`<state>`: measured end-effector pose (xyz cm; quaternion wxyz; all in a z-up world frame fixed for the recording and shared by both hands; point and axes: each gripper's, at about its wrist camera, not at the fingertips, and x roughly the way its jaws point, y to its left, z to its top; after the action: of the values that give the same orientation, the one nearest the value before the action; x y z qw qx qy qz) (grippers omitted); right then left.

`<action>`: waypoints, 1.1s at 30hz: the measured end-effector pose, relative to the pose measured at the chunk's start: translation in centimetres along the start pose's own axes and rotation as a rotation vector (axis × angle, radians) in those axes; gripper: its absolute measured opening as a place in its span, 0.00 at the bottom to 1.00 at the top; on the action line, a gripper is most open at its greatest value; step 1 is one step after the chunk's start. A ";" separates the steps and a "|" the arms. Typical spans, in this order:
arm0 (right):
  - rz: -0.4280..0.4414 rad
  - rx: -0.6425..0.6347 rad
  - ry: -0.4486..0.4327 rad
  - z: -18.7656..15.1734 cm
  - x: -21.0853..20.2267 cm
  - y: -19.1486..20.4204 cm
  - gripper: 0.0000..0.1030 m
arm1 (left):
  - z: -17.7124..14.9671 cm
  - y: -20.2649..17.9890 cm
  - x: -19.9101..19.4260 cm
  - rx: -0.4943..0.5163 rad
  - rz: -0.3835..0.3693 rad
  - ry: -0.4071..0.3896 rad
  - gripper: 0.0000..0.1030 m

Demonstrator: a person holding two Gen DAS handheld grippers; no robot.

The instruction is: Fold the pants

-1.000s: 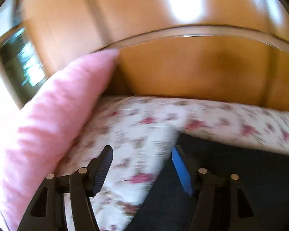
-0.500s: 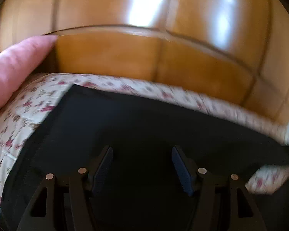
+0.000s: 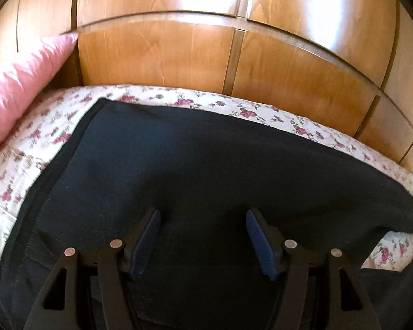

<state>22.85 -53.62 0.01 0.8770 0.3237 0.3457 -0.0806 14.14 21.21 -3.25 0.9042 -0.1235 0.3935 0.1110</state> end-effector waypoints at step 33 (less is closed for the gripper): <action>-0.044 -0.116 -0.007 1.6 9.2 3.4 0.21 | 5.8 5.3 -0.3 -0.218 -0.003 -0.067 0.68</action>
<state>31.82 -51.23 -3.42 0.8935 0.2645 0.3538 -0.0807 16.35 28.01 0.06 0.8983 -0.2178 0.3485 0.1556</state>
